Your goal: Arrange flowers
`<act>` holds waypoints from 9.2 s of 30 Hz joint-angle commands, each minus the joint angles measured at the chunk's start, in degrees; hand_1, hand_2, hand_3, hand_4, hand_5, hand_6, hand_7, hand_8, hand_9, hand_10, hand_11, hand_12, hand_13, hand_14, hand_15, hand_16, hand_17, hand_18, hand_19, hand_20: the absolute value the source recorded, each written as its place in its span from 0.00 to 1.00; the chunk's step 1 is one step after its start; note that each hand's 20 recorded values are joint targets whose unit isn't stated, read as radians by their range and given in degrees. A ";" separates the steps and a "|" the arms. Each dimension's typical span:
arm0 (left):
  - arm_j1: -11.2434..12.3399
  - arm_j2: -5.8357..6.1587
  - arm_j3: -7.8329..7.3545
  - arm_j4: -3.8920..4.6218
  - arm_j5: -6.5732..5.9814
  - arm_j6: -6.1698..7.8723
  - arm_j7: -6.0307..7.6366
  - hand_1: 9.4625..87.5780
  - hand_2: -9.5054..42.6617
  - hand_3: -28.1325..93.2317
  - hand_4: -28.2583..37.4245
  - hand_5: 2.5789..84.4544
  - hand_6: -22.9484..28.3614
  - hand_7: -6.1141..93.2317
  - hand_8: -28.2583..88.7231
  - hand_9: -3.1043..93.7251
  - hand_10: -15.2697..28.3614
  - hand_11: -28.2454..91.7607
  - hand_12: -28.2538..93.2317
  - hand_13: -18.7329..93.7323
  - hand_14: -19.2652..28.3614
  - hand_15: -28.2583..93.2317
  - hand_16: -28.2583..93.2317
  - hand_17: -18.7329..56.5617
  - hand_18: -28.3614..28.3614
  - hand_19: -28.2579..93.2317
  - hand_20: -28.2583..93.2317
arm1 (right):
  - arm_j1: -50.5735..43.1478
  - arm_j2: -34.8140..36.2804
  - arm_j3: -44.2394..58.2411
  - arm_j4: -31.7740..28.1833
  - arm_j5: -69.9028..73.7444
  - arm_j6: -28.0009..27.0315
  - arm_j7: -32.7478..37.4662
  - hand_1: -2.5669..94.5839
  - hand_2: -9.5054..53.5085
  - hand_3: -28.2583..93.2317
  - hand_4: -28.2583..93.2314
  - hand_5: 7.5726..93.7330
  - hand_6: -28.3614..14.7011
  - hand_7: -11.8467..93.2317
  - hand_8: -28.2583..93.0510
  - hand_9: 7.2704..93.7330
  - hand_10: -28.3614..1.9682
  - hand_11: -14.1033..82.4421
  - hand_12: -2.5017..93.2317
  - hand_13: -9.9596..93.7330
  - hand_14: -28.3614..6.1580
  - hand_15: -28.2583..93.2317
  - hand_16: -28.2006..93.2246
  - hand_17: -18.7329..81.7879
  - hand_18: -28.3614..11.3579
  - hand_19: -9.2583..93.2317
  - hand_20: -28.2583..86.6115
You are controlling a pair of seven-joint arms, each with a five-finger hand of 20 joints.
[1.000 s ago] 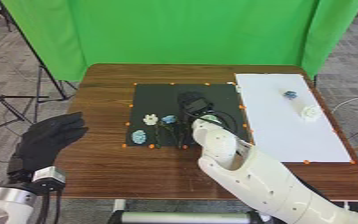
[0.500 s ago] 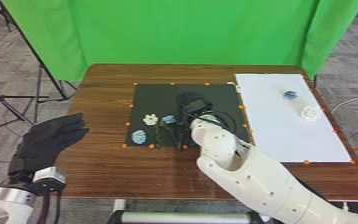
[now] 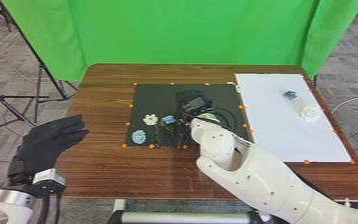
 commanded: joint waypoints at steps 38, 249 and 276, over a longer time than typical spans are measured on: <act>7.46 1.40 -1.28 -2.05 -2.17 2.89 6.18 0.23 0.28 0.90 0.21 0.56 0.72 0.23 0.16 0.44 0.86 0.50 0.31 0.41 1.00 0.74 0.12 0.13 0.93 0.73 0.34 | -11.43 31.52 23.84 -3.02 9.32 -9.93 10.83 0.33 0.11 0.88 0.03 0.53 0.45 0.24 0.16 0.55 0.19 0.29 0.19 0.76 0.50 0.88 0.38 0.69 0.25 1.00 0.54; 7.82 0.19 -1.58 -2.07 -0.97 2.33 3.76 0.24 0.26 0.91 0.20 0.56 0.71 0.25 0.15 0.44 0.86 0.52 0.31 0.42 1.00 0.76 0.11 0.13 0.93 0.74 0.31 | -2.90 16.68 6.36 -11.38 6.76 -7.53 -7.83 0.36 0.00 0.93 0.02 0.52 0.42 0.25 0.16 0.56 0.26 0.38 0.21 0.72 0.48 0.87 0.39 0.65 0.22 1.00 0.53; 7.81 1.89 -0.77 -2.47 -1.91 4.17 5.92 0.24 0.27 0.90 0.21 0.56 0.72 0.23 0.16 0.44 0.86 0.50 0.31 0.41 1.00 0.75 0.11 0.13 0.93 0.73 0.32 | 4.57 24.91 10.71 -5.95 12.02 -6.48 -4.34 0.31 0.09 0.92 0.04 0.48 0.41 0.23 0.17 0.52 0.24 0.33 0.21 0.71 0.46 0.88 0.37 0.64 0.23 1.00 0.51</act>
